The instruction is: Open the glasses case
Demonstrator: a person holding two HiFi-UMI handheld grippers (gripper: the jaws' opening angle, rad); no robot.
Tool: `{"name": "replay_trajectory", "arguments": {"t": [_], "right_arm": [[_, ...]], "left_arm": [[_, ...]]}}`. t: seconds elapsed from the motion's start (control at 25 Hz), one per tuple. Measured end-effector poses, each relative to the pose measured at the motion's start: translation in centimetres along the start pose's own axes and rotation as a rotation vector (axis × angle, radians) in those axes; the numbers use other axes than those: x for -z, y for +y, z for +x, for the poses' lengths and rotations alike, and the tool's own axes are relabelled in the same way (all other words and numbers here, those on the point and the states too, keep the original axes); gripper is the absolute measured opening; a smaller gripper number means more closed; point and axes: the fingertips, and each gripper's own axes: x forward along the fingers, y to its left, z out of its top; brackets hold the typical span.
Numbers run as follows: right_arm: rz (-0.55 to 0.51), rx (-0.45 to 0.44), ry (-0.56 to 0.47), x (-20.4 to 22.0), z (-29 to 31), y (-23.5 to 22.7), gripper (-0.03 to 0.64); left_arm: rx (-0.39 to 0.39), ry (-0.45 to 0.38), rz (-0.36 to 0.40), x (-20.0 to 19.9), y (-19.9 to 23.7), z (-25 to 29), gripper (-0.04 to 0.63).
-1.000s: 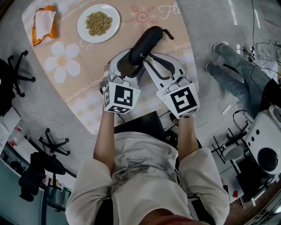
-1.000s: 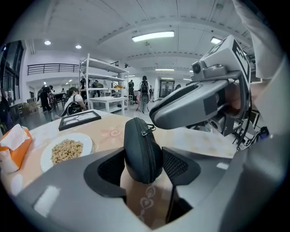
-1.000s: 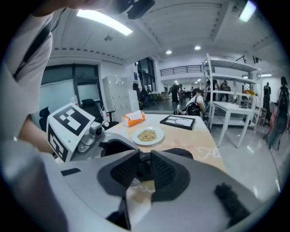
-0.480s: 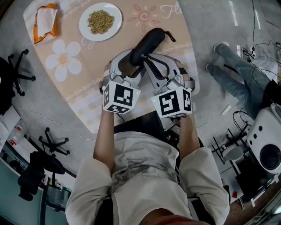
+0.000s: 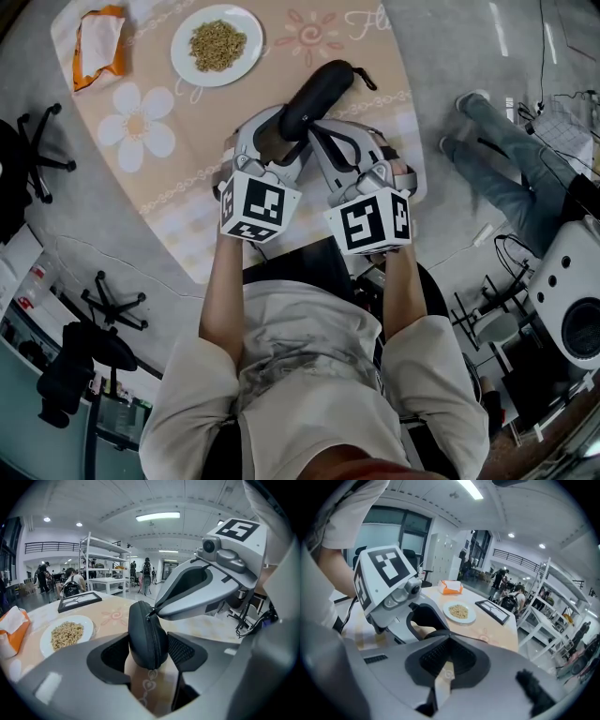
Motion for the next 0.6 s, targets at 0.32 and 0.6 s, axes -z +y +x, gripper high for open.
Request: {"name": "replay_trajectory", "arguments": {"t": [0.32, 0.6], "right_arm": [[0.138, -0.012, -0.033, 0.18, -0.02, -0.61, 0.015], [0.184, -0.002, -0.028, 0.26, -0.06, -0.96, 0.015]], "left_arm": [[0.002, -0.001, 0.002, -0.04, 0.05, -0.05, 0.265], [0.001, -0.006, 0.002, -0.15, 0.04, -0.13, 0.262]]}}
